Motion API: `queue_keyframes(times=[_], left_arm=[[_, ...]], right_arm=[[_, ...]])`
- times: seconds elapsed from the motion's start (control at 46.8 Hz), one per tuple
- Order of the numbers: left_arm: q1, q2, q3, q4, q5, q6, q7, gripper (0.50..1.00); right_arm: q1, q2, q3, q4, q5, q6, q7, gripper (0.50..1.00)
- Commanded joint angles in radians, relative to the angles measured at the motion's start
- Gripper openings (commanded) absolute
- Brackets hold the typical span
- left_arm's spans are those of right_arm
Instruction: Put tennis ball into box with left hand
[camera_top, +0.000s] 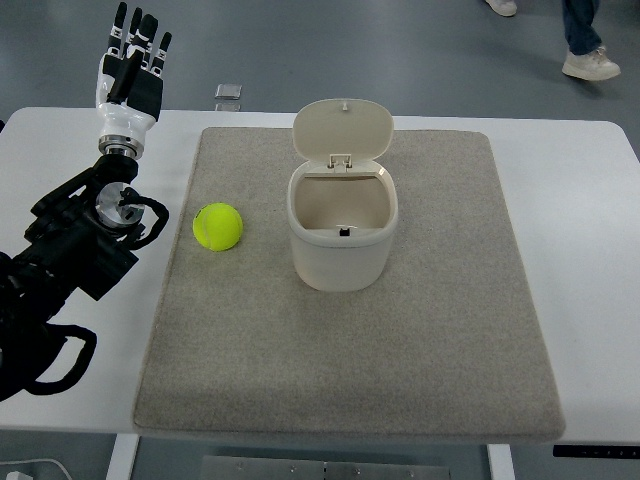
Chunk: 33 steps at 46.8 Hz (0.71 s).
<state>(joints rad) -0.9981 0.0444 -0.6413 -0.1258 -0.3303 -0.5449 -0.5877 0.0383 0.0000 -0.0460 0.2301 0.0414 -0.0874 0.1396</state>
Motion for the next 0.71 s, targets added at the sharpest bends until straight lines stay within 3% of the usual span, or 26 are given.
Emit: queue_keyframes(times=[0.0,0.684], left_arm=[[-0.002,0.000,0.005,0.000,0.001,0.000,0.000,0.992],[-0.031,0.061,0.008,-0.006,0.005,0.014,0.002,0.990]], right_arm=[[0.000,0.000,0.000,0.000,0.000,0.000,0.000,0.938],[0.000,0.000,0.000,0.000,0.000,0.000,0.000,0.938]])
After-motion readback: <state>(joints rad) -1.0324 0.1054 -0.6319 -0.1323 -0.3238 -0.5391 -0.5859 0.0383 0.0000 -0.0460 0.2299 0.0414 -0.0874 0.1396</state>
